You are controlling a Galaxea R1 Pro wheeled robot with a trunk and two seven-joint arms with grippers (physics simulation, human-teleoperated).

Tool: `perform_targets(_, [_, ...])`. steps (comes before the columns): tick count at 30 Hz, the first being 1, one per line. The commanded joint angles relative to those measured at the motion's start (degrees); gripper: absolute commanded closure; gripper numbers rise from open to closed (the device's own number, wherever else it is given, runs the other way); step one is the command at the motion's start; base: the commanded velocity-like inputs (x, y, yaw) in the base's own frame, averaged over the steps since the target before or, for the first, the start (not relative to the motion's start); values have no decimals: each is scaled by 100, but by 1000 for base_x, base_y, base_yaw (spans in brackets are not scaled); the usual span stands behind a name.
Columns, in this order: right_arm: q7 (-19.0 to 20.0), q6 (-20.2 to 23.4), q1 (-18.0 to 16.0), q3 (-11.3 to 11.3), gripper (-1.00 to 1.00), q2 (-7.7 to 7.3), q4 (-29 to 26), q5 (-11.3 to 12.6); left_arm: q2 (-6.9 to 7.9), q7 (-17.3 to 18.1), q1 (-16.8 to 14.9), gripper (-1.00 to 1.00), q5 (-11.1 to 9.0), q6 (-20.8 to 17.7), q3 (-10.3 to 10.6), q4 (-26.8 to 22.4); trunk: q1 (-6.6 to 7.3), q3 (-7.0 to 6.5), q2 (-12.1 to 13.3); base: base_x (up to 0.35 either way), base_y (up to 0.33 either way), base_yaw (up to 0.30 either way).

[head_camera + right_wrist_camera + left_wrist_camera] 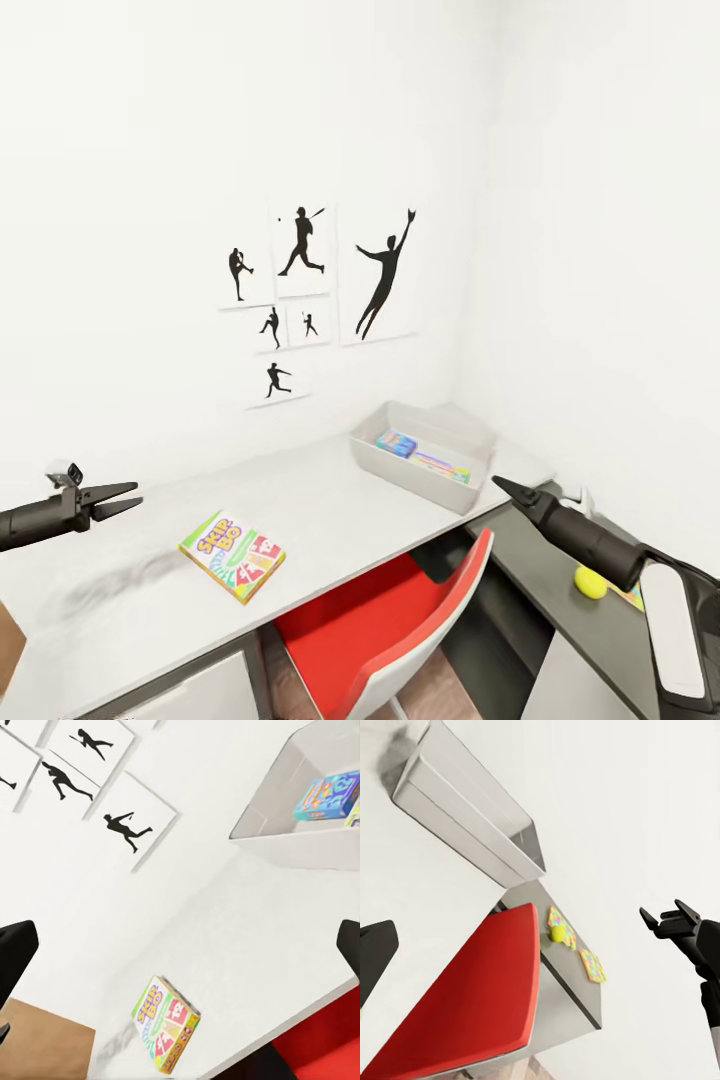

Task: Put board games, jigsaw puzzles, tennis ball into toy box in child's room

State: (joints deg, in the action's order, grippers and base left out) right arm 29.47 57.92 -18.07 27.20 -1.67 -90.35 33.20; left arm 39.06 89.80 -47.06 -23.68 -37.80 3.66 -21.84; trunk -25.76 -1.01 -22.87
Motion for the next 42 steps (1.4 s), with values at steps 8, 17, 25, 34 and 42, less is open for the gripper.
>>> perform_targets(8, [35,26,-3,-52,-100,0,-9,-33,11,20,-5,-100,-31,-62,38,4,-2,3,-5,0,0,30])
perform_targets(17, [15,19,-3,-55,-100,3,-9,-33,22,20,-5,-100,-31,-65,38,4,-2,4,-5,-30,49,26])
perform_targets(25, [-23,12,-3,-106,-100,6,-9,-37,22,20,-5,-100,-31,-67,38,4,-2,21,-5,-30,97,229])
perform_targets(34, [-51,-13,-3,-396,-100,6,-9,-87,18,20,-5,-100,-33,-63,38,4,-2,48,-5,-2,8,269])
perform_targets(42, [-211,-25,-3,-836,-100,24,-9,-109,2,20,-5,-100,-31,-66,38,4,-2,84,-5,0,1,263])
